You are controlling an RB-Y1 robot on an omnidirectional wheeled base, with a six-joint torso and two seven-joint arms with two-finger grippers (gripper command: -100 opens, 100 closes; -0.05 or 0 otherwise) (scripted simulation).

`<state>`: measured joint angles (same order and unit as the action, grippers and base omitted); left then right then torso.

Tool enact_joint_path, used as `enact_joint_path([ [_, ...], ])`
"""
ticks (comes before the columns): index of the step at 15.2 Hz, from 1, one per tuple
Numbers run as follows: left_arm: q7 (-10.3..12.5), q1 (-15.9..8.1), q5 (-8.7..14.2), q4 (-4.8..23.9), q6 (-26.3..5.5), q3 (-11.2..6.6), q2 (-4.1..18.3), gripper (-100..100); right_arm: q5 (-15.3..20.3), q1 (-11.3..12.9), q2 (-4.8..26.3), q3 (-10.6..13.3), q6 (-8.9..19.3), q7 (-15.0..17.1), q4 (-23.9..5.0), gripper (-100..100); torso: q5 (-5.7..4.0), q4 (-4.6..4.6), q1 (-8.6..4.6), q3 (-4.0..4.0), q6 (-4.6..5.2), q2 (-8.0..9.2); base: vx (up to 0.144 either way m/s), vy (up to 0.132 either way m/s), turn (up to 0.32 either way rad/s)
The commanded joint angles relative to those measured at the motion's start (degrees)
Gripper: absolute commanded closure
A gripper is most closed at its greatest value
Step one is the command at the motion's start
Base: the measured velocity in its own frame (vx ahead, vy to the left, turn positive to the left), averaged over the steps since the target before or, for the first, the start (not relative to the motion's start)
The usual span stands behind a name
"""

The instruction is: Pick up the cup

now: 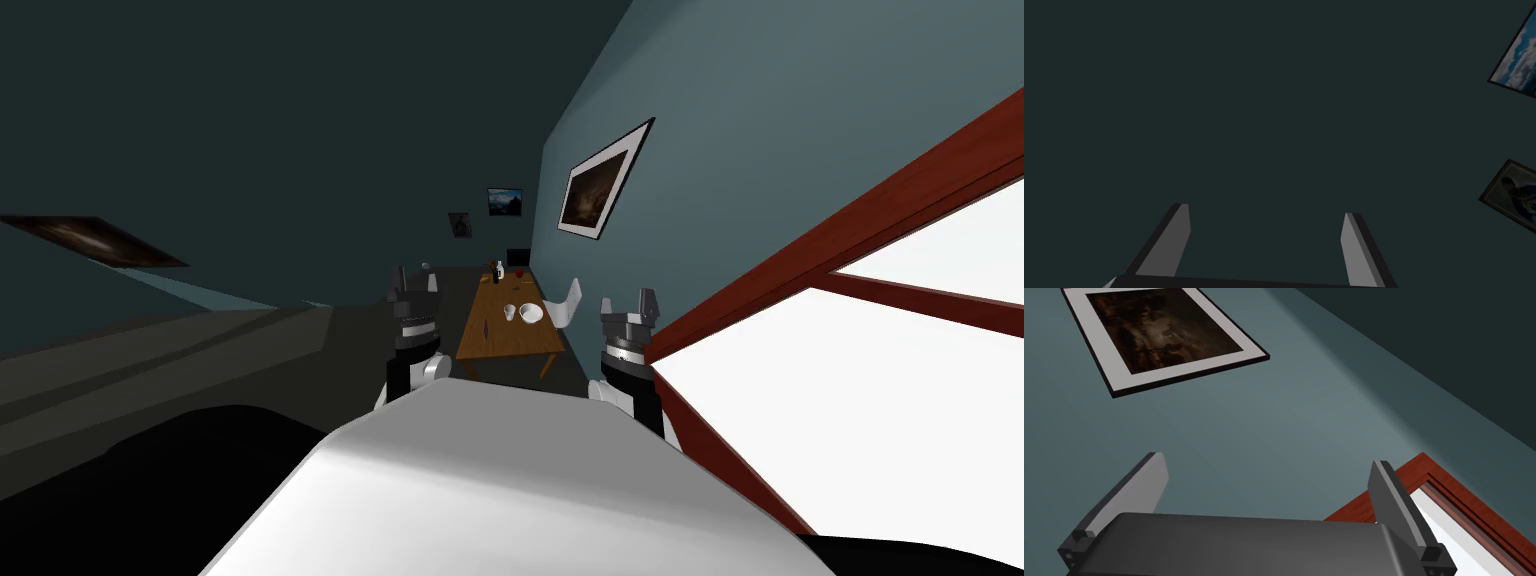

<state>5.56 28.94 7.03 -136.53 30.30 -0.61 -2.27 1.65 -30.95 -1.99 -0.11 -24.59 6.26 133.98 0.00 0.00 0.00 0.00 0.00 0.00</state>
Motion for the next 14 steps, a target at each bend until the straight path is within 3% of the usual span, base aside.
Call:
enact_joint_path([
  [1,0.22,0.02,0.36,0.61,-0.73,-0.36,2.64,-100,0.00,0.00,0.00,0.00,0.00,0.00,0.00,0,0.00,0.00,0.00,0.00,0.00,0.00,-0.001,-0.008,-0.059],
  [2,0.22,0.02,0.36,0.61,-0.73,-0.36,2.64,-100,0.00,0.00,0.00,0.00,0.00,0.00,0.00,0,0.00,0.00,-0.01,0.00,0.01,0.00,-0.003,-0.012,-0.067],
  [8,1.53,0.12,2.53,4.29,-5.09,-2.50,10.07,-100,0.00,0.01,0.00,0.01,0.00,0.00,0.00,0,-0.02,0.00,-0.13,0.01,0.02,0.02,-0.006,-0.032,-0.110],
  [9,1.53,0.12,2.53,4.29,-5.09,-2.50,10.18,-100,0.00,0.01,0.00,0.01,0.00,0.00,0.00,0,-0.03,0.00,-0.15,0.01,0.03,0.03,-0.012,-0.040,-0.117],
  [11,2.55,0.20,4.24,7.13,-8.36,-4.18,13.33,-100,0.00,0.01,0.00,0.01,0.00,0.00,0.00,0,-0.03,0.01,-0.16,0.02,0.03,0.04,-0.012,-0.056,-0.190],
  [14,3.15,0.25,5.23,8.89,-10.53,-5.15,15.33,-100,0.00,0.01,-0.01,0.01,0.00,0.00,0.00,0,-0.05,0.00,-0.25,0.01,0.04,0.02,0.000,-0.064,-0.195],
])
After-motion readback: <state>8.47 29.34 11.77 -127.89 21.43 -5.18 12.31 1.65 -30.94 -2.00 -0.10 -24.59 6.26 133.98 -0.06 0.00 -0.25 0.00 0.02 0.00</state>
